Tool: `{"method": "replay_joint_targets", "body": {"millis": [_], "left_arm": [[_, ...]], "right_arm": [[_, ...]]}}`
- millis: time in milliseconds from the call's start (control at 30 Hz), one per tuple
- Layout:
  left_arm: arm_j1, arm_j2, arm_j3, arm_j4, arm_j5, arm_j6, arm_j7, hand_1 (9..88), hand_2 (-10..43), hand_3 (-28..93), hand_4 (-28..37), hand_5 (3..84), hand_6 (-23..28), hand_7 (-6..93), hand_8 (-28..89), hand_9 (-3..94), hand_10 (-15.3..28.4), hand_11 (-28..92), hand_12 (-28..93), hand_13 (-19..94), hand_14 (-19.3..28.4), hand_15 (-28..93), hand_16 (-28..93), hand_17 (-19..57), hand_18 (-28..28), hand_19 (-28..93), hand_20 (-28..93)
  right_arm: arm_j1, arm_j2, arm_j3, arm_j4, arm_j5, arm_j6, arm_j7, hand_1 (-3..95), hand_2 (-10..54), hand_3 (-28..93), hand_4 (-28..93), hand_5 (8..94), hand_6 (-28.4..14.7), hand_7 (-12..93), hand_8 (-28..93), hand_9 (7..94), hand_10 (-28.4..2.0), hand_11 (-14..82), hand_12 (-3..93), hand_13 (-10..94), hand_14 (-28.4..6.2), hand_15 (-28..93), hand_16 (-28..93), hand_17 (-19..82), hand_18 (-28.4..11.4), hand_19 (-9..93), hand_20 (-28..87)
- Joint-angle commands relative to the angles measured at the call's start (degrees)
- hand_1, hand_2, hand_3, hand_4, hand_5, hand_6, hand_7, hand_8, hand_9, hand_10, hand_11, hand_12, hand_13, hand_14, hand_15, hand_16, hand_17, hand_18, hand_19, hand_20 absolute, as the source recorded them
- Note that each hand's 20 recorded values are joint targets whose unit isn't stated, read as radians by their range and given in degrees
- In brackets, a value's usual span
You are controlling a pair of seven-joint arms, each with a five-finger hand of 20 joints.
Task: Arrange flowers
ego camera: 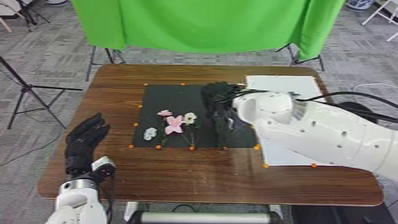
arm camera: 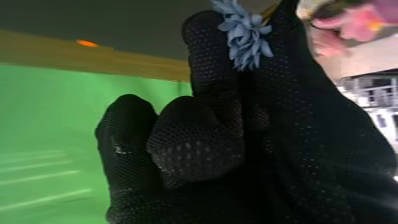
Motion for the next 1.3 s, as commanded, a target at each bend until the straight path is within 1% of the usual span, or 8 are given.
{"method": "replay_joint_targets", "body": {"millis": [33,467,567,767,833,1000,1100,1300], "left_arm": [[0.9,-0.37,-0.75,-0.4,-0.33,0.15,-0.62,45.0,5.0,70,-14.4,49.1,1.9,21.0,-11,42.5,12.1,25,10,39,15.9,30,-3,14.3,14.2,23,28],[0.0,-0.41,-1.13,0.33,-0.42,-1.1,-0.86,44.7,5.0,71,-14.4,49.1,1.9,20.9,-11,42.4,12.2,25,10,39,15.9,30,-3,14.2,14.2,23,28],[-0.3,-0.58,-1.47,0.68,-0.54,-1.66,-1.08,44.1,5.0,71,-14.4,49.1,1.9,20.9,-11,42.4,12.3,25,10,39,16.0,30,-3,14.0,14.2,23,28],[-0.2,-0.66,-1.64,0.7,-0.58,-1.84,-1.0,43.5,5.1,71,-14.5,49.0,1.9,20.6,-10,42.4,12.2,25,10,39,16.0,30,-3,13.7,14.3,23,28],[-0.5,-0.75,-2.08,1.06,-0.56,-2.41,-1.2,43.5,5.1,71,-14.5,49.0,1.9,20.5,-11,42.4,12.2,25,10,39,16.1,30,-3,13.6,14.3,23,28],[-0.8,-0.93,-2.75,1.51,-0.37,-3.31,-1.67,43.4,5.1,71,-14.6,49.0,1.9,20.5,-10,42.4,12.3,25,10,39,16.1,30,-3,13.5,14.4,23,28],[-0.5,-0.93,-2.52,1.2,-0.43,-2.92,-1.53,43.4,5.1,71,-14.7,48.9,1.7,20.5,-10,42.4,12.2,25,10,39,16.1,30,-3,13.4,14.4,24,27],[-0.4,-1.02,-2.77,1.21,-0.45,-3.02,-1.56,43.4,5.2,71,-14.8,48.9,1.4,20.5,-10,42.4,12.3,25,10,39,16.1,30,-3,13.1,14.6,24,27]], "right_arm": [[-0.9,-0.2,1.7,1.9,-2.1,-1.4,0.3,58.0,-9.5,65,-24,78.7,2.2,21,3,89.4,-8.3,9.5,35.6,89,-2.1,65,32,63,-13.6,93,54],[-1.5,-0.8,2.4,4.3,-1.3,-4.3,1.0,56.1,-9.4,66,-23,77.1,3.2,23,2,88.2,-8.9,10.2,33.5,89,-2.5,65,32,62,-14.1,93,54],[-1.2,-0.9,3.0,4.5,-1.4,-5.8,1.0,54.0,-8.8,66,-21,76.0,3.2,23,2,85.8,-9.1,10.6,30.9,88,-2.7,65,32,61,-14.3,93,55],[-1.0,-0.9,3.7,4.3,-1.3,-8.8,2.0,50.6,-9.3,65,-19,71.4,3.9,24,1,78.1,-10.1,13.0,25.6,86,-3.1,66,32,59,-14.2,93,54],[-0.9,-0.7,3.8,4.0,-1.3,-9.1,2.3,48.8,-9.5,66,-19,67.7,3.7,24,1,72.4,-10.9,16.2,19.1,85,-3.2,66,31,58,-14.3,93,54],[-0.9,-0.6,4.6,3.8,-1.2,-10.1,2.5,45.9,-9.5,68,-19,64.3,4.1,23,0,68.8,-11.4,15.4,18.2,84,-3.2,66,31,58,-14.4,93,54],[-0.7,-0.6,4.9,3.8,-1.1,-11.8,2.8,45.1,-9.5,69,-19,63.7,4.3,23,0,67.9,-11.4,15.2,18.2,84,-3.3,67,31,58,-14.4,93,54],[-0.3,-0.7,6.3,3.9,-0.8,-16.2,3.2,40.3,-9.5,72,-18,59.7,5.3,21,-12,63.6,-11.6,12.3,17.0,84,-3.2,65,30,57,-14.3,93,53]]}}
